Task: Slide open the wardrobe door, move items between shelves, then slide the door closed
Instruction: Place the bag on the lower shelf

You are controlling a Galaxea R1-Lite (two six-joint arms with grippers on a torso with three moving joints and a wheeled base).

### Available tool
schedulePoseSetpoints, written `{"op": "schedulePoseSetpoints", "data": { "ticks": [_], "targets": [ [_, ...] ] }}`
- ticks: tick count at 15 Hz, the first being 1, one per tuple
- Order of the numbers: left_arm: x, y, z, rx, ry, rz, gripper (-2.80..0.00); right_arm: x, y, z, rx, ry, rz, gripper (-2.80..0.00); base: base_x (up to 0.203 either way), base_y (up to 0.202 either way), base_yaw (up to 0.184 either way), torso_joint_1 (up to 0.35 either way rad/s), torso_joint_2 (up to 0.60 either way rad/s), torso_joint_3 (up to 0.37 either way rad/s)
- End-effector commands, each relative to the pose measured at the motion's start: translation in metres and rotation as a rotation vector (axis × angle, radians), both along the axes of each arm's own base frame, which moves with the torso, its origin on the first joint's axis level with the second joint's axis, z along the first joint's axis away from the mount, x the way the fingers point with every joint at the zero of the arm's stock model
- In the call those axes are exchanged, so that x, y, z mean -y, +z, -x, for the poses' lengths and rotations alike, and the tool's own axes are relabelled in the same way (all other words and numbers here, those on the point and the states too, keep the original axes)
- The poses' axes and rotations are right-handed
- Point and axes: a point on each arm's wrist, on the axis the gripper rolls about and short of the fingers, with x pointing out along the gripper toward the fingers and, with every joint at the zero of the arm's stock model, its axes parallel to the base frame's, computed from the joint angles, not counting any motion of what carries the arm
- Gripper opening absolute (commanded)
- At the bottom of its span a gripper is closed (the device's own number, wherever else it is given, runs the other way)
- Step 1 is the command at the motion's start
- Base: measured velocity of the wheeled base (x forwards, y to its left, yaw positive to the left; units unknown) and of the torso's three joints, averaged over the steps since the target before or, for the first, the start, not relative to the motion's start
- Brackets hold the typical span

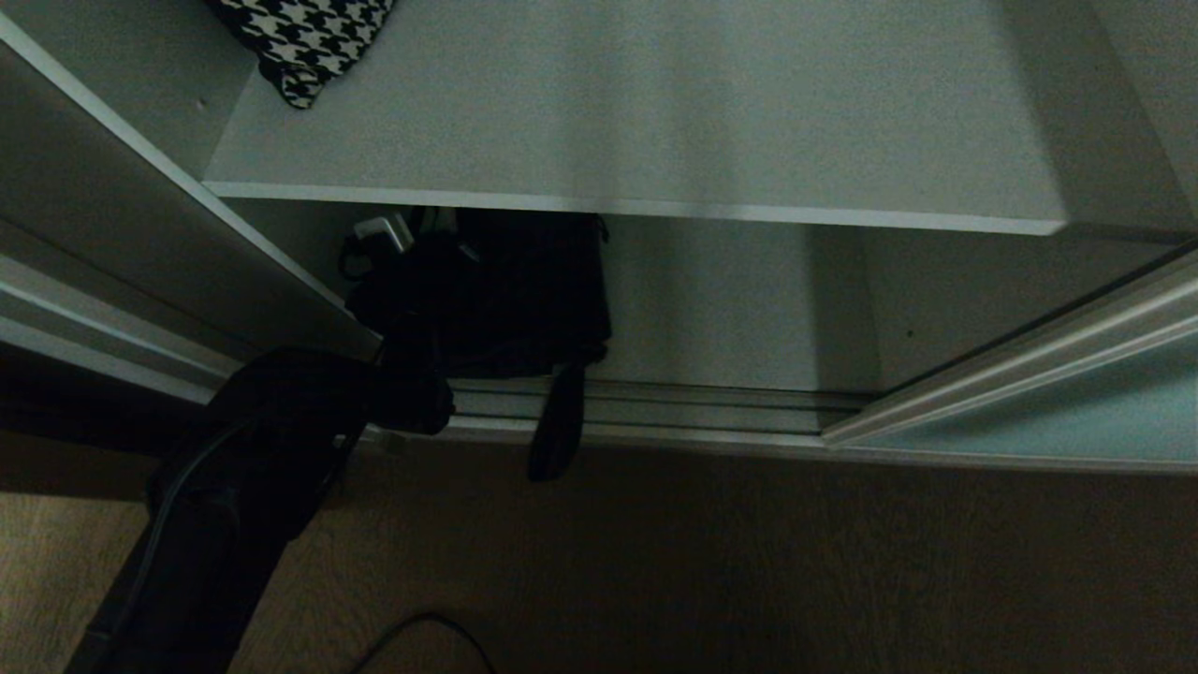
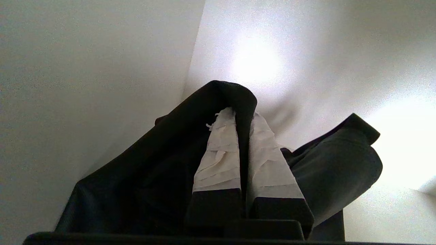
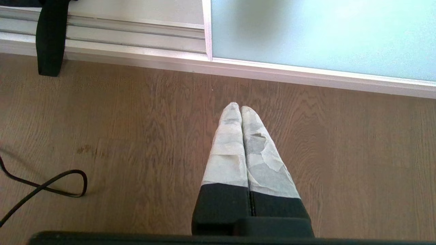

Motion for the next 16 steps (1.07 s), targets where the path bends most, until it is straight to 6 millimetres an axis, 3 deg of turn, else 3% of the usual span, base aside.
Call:
{"op": "schedulePoseSetpoints", "data": {
  "ticks": [1, 16],
  "targets": [
    [-0.0009, 0.0023, 0.0011, 0.012, 0.002, 0.003, -2.80, 0.0000, 0.0000, 0.0000, 0.001, 0.000, 0.000, -2.80, 0.000, 0.000, 0.000, 0.000, 0.00, 0.000],
    [-0.0080, -0.0011, -0.0020, -0.009, 0.034, -0.005, -2.80, 0.0000, 0.0000, 0.0000, 0.000, 0.000, 0.000, -2.80, 0.000, 0.000, 0.000, 0.000, 0.00, 0.000]
  ]
}}
